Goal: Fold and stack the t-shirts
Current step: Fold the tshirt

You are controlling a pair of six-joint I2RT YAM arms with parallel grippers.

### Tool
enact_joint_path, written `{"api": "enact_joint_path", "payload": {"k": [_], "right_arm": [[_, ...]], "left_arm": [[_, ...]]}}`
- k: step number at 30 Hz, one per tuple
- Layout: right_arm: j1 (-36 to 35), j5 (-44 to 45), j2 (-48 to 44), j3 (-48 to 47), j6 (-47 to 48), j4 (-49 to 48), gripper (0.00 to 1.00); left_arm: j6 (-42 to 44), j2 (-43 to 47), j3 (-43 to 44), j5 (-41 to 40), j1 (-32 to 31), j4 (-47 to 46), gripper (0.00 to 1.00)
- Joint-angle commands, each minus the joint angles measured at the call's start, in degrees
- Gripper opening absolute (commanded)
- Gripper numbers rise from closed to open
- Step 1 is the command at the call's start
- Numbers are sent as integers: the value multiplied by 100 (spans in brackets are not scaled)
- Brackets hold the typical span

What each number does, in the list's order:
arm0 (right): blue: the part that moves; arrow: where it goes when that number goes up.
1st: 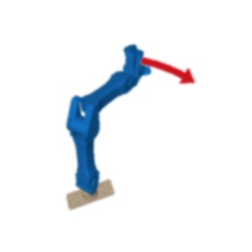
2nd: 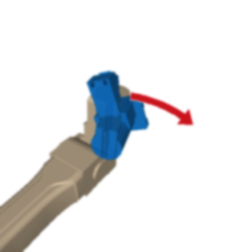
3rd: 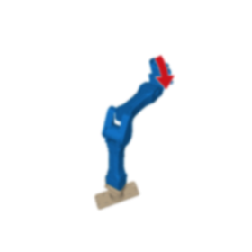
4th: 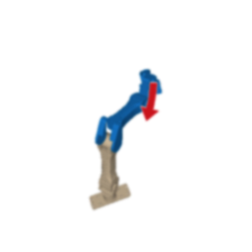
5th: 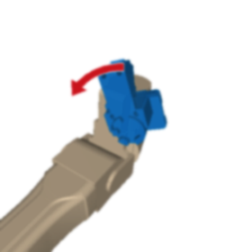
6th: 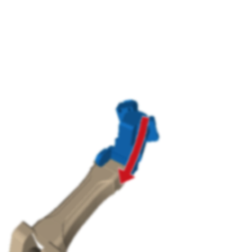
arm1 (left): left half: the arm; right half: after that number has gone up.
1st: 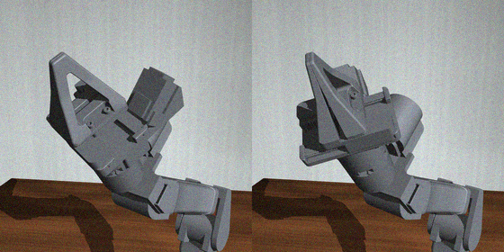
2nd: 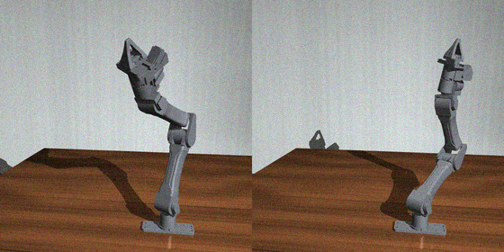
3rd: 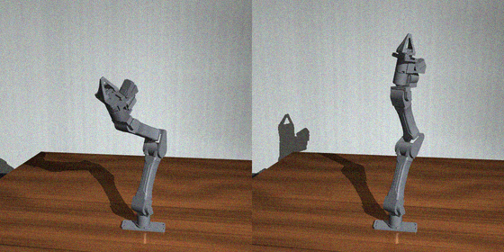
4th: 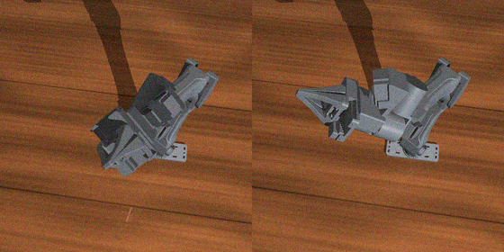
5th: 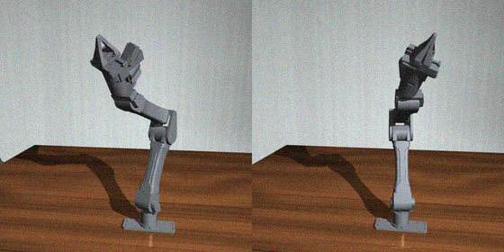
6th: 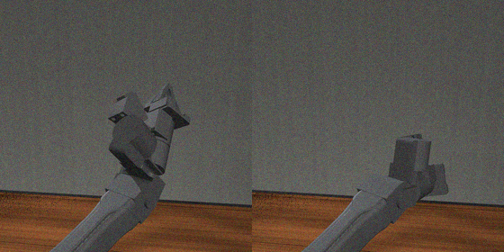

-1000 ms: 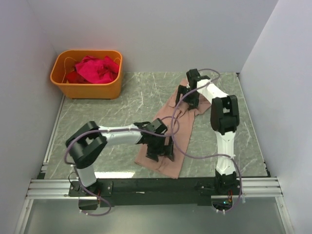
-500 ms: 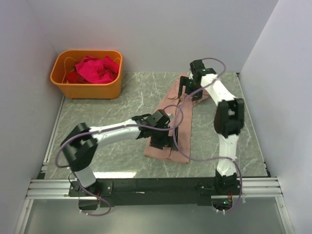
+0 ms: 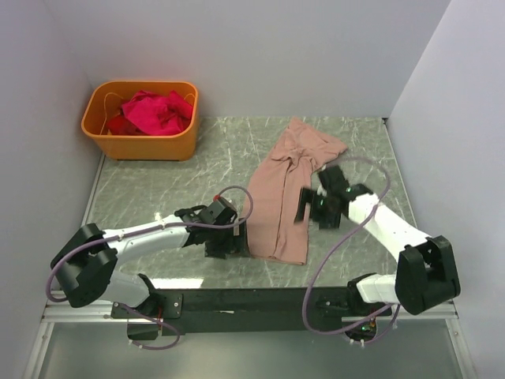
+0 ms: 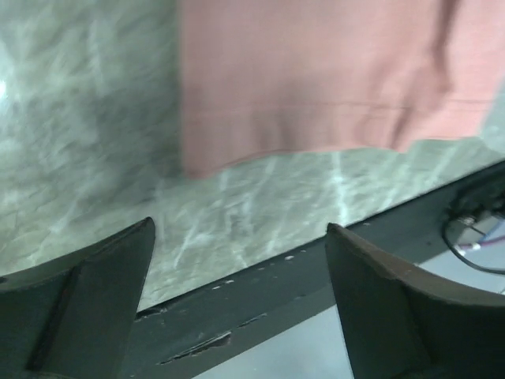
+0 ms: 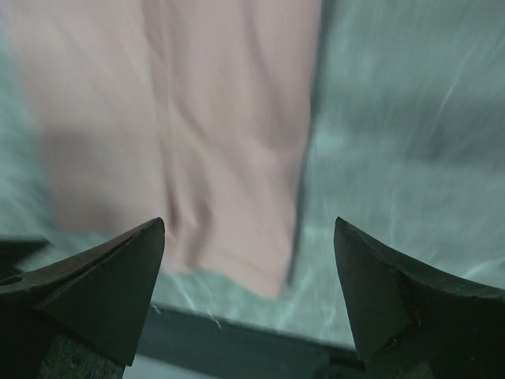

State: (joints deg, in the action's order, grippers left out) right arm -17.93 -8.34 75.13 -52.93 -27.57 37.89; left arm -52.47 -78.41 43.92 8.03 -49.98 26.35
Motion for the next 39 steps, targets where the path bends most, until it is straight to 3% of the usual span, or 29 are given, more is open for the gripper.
{"api": "enact_joint_path", "payload": {"k": [1, 6, 12, 18, 21, 23, 27, 31, 33, 36, 39], "right_arm": [[-315, -378, -437, 861, -424, 70, 94], [-781, -889, -1035, 1636, -819, -36, 91], [-1019, -827, -895, 1821, -933, 201, 90], [-1133, -731, -632, 2032, -881, 193, 85], [-1204, -809, -447, 2084, -916, -53, 78], [-1212, -871, -307, 2102, -891, -255, 68], [-1230, -801, 45, 2041, -802, -387, 59], [-1256, -968, 177, 2049, -829, -510, 32], [-1291, -1003, 72, 2120, -829, -519, 25], [-1335, -1222, -156, 2286, -829, -581, 0], [-1493, -1600, -411, 2559, -907, -669, 0]], "left_arm": [[-255, 37, -111, -135, -3, -543, 90], [-369, -245, -235, -338, 119, -727, 79], [-168, -499, -367, -162, 462, -965, 69], [96, -851, -375, 260, 480, -1369, 44], [114, -904, -411, 331, 480, -1352, 31], [140, -852, -437, 339, 480, -1343, 15], [140, -790, -428, 374, 480, -1264, 1], [9, -729, -472, 392, 436, -1229, 1], [-96, -667, -490, 331, 419, -1185, 1], [-246, -491, -595, 304, 348, -1229, 1], [-431, -342, -674, 313, 252, -1176, 1]]}}
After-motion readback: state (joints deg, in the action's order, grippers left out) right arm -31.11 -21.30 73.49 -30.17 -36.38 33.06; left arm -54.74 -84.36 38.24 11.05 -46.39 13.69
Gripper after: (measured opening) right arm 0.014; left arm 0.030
